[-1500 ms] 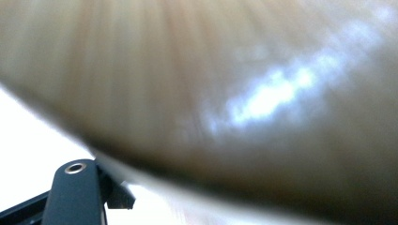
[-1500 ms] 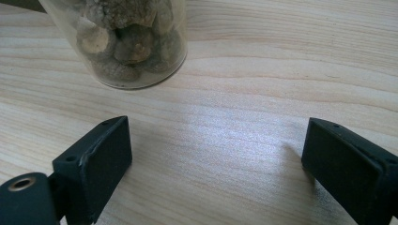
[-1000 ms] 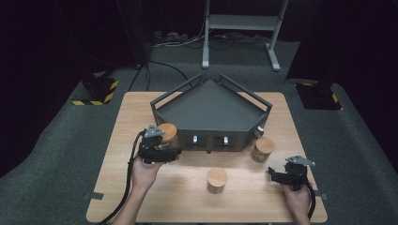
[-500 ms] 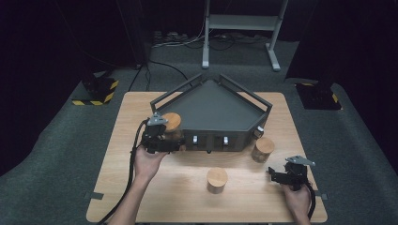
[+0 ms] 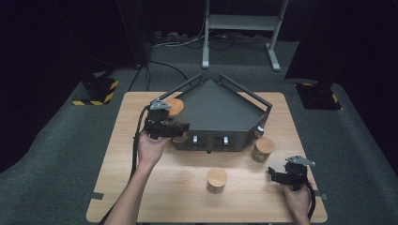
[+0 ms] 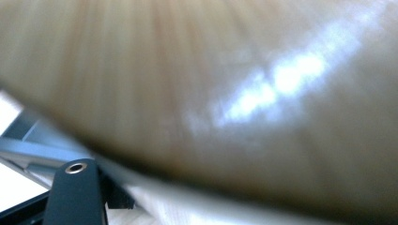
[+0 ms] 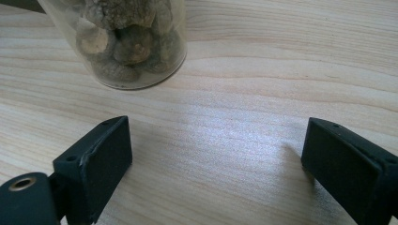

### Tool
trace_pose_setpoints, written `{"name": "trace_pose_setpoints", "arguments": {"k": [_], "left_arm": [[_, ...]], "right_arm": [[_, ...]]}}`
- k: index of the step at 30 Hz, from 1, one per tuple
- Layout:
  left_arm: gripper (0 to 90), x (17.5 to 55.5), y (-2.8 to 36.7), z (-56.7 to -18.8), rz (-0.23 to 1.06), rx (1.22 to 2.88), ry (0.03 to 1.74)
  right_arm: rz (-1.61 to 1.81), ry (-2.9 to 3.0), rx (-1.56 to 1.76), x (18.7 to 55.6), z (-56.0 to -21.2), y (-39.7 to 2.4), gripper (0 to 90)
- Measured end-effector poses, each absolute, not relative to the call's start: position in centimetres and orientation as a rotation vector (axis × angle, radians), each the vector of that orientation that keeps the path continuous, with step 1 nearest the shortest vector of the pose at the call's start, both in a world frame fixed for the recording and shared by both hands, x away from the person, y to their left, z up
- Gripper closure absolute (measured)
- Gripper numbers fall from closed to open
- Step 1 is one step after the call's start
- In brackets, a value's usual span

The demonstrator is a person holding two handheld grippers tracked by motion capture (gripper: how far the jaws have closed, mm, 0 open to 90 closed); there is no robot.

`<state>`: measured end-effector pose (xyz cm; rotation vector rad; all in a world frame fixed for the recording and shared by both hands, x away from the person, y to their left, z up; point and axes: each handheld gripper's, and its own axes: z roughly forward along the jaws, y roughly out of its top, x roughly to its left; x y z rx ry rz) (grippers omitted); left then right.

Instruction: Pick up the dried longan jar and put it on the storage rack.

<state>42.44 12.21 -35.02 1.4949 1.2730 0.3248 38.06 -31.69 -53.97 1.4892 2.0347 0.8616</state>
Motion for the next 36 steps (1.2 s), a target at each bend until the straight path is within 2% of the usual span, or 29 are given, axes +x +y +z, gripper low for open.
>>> {"name": "trace_pose_setpoints", "arguments": {"k": [22, 36], "left_arm": [[26.2, 48.5, 9.4, -35.4, 0.434, 1.500, 1.315], [26.2, 50.2, 8.7, -37.1, 0.437, 1.497, 1.349]], "right_arm": [[0.861, 2.033, 1.491, 38.1, -54.0, -31.7, 8.5], [0.861, 2.033, 1.491, 38.1, -54.0, -31.7, 8.6]]}}
